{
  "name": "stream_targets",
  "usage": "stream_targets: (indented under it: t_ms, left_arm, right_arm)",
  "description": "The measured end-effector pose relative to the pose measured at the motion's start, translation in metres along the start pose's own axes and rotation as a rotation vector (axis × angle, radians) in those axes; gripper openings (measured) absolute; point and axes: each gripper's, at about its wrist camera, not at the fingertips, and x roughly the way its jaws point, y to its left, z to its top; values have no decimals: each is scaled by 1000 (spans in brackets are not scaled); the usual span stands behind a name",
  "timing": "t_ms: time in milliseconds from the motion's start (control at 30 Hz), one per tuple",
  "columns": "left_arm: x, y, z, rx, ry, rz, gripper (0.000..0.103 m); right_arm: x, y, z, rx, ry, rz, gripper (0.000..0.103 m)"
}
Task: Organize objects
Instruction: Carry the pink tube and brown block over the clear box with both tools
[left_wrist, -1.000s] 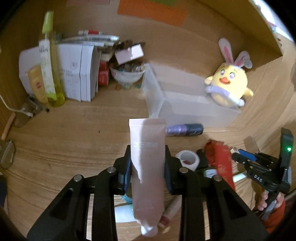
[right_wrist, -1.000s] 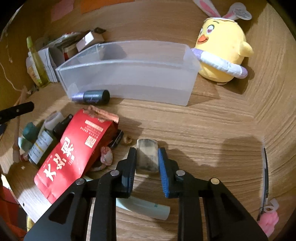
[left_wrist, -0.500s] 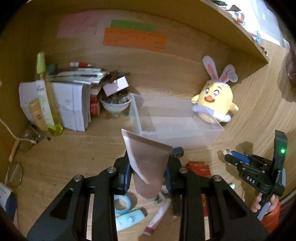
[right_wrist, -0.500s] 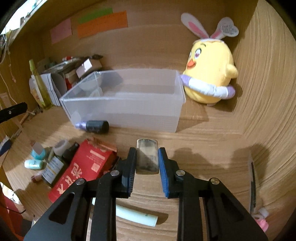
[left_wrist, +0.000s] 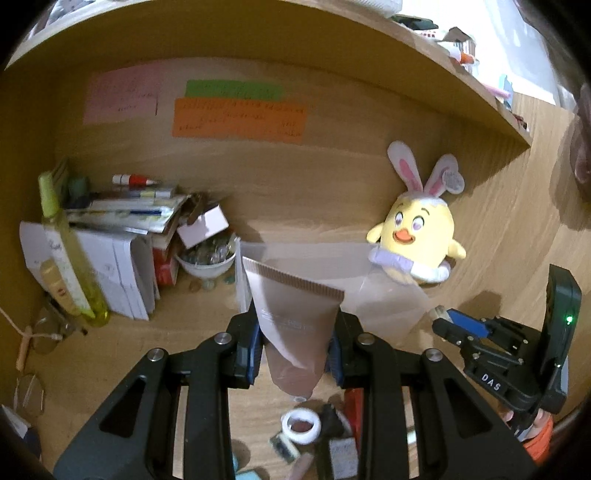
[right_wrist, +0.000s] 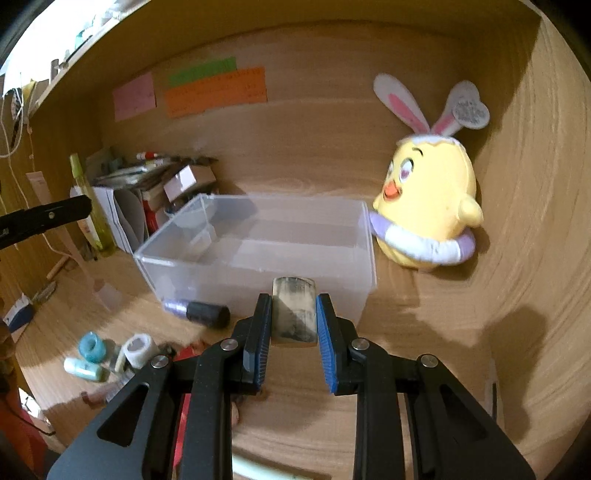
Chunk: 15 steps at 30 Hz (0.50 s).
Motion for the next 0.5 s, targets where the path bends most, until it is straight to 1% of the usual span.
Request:
stream_targets:
  t_ms: [267, 433, 500]
  left_arm:
    - [14, -10, 31, 19, -45, 15, 29]
    - [30, -17, 42, 31, -64, 44, 29]
    - [39, -18, 44, 31, -58, 42, 29]
  right_arm:
    - [12, 2, 27, -37, -40, -10, 22]
    - [22, 0, 42, -48, -50, -14, 22]
    - [28, 0, 49, -51, -50, -18, 22]
